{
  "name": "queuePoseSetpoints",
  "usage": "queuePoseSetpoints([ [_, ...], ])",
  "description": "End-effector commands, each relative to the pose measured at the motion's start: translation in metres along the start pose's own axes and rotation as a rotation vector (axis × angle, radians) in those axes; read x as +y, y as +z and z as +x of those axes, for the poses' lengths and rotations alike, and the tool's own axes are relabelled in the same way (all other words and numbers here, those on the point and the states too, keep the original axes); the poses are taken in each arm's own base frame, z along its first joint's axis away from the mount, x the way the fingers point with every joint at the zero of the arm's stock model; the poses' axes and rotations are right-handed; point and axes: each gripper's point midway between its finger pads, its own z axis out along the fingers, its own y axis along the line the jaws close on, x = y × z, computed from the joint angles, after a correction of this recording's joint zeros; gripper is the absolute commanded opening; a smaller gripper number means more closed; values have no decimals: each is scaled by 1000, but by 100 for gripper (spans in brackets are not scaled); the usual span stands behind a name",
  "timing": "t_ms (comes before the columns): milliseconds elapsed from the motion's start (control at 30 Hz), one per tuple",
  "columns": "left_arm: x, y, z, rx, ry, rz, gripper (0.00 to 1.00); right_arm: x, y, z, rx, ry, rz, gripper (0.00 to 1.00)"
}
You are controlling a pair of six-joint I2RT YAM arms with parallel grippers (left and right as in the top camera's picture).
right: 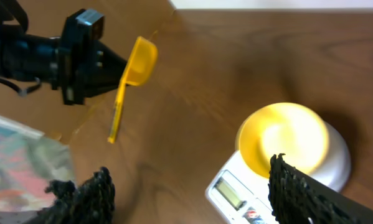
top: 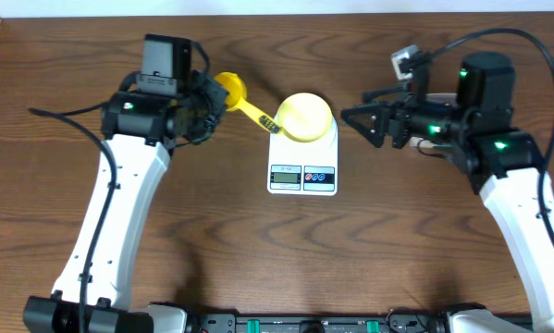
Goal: Scoop item into bowl and weigh 50g on scale
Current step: 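Reach the right gripper to the scoop held by the left gripper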
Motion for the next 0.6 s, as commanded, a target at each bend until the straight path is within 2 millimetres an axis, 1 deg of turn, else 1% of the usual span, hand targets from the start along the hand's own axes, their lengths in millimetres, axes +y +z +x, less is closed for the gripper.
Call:
queuePoseSetpoints([
  [0,-1,9,6,-18,-48,-9,7,20,12,0,20,51,-67,75],
  [67,-5,16,14,-11,-63,9,7,22,20,-1,18,82,-49,75],
  [133,-4,25,20,-16,-90,7,7,23,26,-2,10,110,-22,75],
  [233,-5,36,29,-20,-134,23,7,21,34,-1,5,200,30,69],
  [267,-7,39,32,-17,-149,35,8,23,36,1,11,206,26,67],
  [333,-12,43,38,-9,-170,53,7,26,40,3,20,201,24,62],
  [400,-16,44,44,1,-193,61,7,22,43,6,23,206,55,56],
  [567,-21,44,58,28,-222,67,7,14,55,14,46,226,74,52],
])
